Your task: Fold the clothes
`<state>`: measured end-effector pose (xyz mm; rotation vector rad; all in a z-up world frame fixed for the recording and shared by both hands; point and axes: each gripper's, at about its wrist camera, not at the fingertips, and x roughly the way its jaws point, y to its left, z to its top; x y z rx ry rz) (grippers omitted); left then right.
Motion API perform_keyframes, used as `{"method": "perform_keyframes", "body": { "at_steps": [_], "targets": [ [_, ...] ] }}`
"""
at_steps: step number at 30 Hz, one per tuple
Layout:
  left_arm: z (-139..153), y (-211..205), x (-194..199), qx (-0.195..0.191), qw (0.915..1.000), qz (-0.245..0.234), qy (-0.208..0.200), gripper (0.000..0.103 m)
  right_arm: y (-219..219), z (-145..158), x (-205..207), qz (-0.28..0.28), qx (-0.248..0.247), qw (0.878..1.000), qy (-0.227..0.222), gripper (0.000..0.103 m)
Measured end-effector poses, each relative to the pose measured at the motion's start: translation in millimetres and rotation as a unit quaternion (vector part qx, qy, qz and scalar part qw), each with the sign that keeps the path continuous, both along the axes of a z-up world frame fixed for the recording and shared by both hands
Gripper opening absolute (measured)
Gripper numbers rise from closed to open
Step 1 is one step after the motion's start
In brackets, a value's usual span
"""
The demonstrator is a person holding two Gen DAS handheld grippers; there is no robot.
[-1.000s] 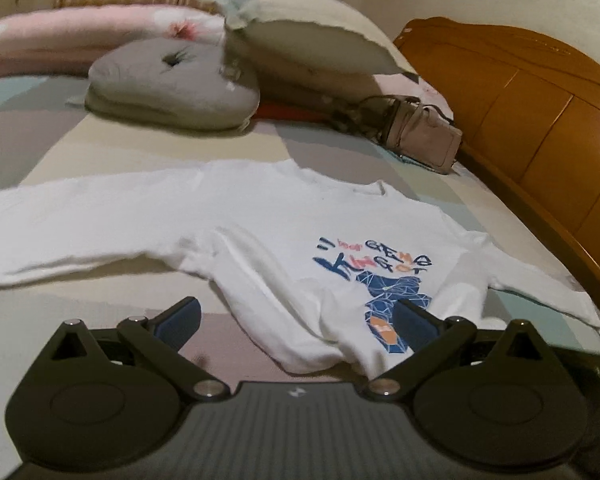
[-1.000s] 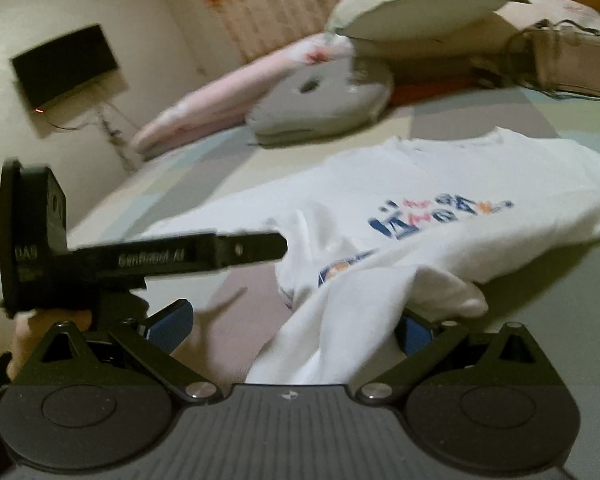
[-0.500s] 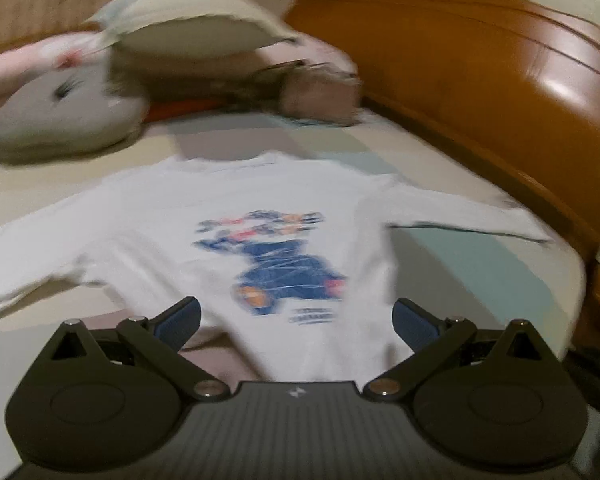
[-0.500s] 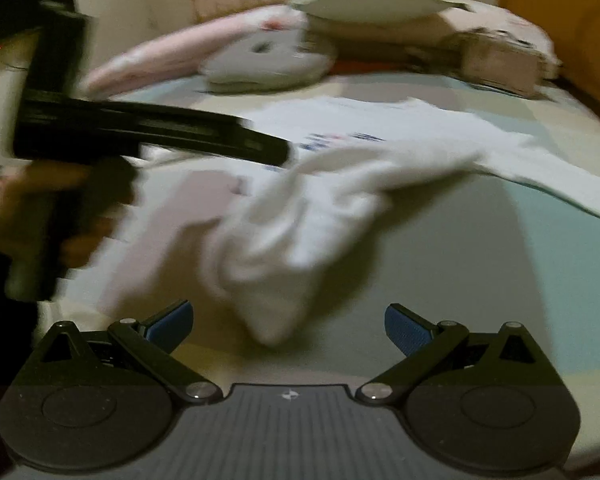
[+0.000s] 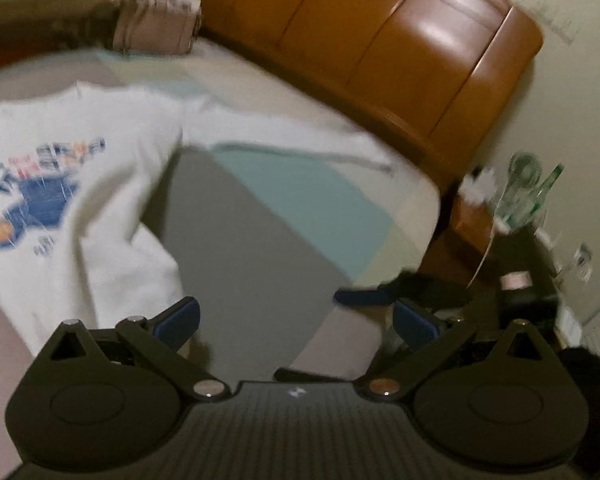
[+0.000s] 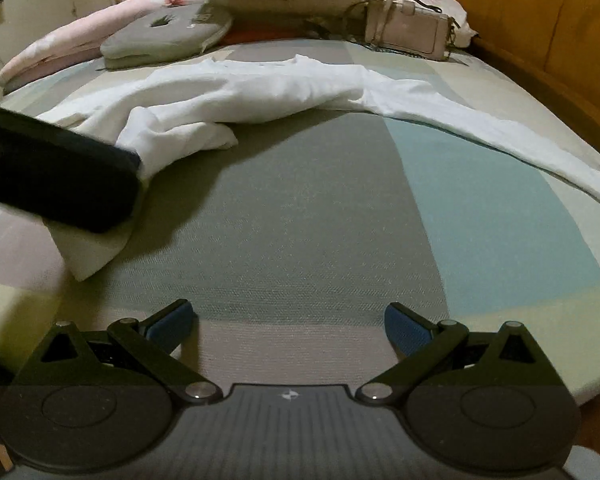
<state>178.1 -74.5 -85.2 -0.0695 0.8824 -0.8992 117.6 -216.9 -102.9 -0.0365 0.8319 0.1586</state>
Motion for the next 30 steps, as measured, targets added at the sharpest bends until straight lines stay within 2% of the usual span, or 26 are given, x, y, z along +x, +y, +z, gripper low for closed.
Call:
{"method": "perform_keyframes", "body": {
  "at_steps": [1, 4, 9, 11, 15, 16, 18, 19, 22, 27, 30],
  "targets": [
    [-5.0, -2.3, 3.2, 0.007, 0.9999, 0.003, 0.007, 0.102, -1.3, -0.4, -0.3, 0.002, 0.001, 1.0, -0.003, 0.103],
    [-1.9, 0.3, 1.3, 0.047, 0.9974, 0.035, -0.042, 0.102, -3.7, -0.8, 0.1, 0.008, 0.0, 1.0, -0.005, 0.103],
    [3.3, 8.1, -0.2, 0.115, 0.9815, 0.092, -0.123, 0.102, -8.2, -0.7, 1.3, 0.015, 0.003, 1.0, -0.011, 0.103],
    [-0.7, 17.3, 10.6, 0.128, 0.9771, 0.115, -0.124, 0.102, -6.3, 1.1, -1.4, 0.016, 0.0, 1.0, -0.008, 0.103],
    [-9.4, 31.9, 26.9, 0.14, 0.9739, 0.137, -0.114, 0.102, -4.3, 3.4, 2.7, 0.017, -0.005, 1.0, 0.001, 0.103],
    [-10.6, 33.7, 28.3, 0.153, 0.9697, 0.147, -0.121, 0.102, -4.0, 3.5, 3.6, 0.019, -0.007, 1.0, 0.003, 0.103],
    [-13.6, 33.9, 30.4, 0.196, 0.9536, 0.178, -0.143, 0.102, -3.5, 3.5, 5.1, 0.022, -0.008, 1.0, 0.004, 0.103],
    [-15.1, 35.5, 33.1, 0.209, 0.9489, 0.187, -0.144, 0.102, -3.9, 2.7, 4.2, 0.024, -0.007, 1.0, 0.0, 0.103],
    [-12.5, 50.0, 36.9, 0.183, 0.9541, 0.202, -0.124, 0.102, -3.9, 1.3, 1.8, 0.024, -0.005, 1.0, -0.008, 0.103],
    [5.1, 61.9, 27.2, 0.158, 0.9465, 0.23, -0.162, 0.102, -2.7, 3.0, 1.8, 0.018, -0.007, 1.0, -0.005, 0.103],
    [6.6, 75.4, 34.0, 0.141, 0.9483, 0.243, -0.148, 0.102, 0.0, 9.0, 2.7, 0.012, -0.007, 1.0, -0.006, 0.103]
  ]
}}
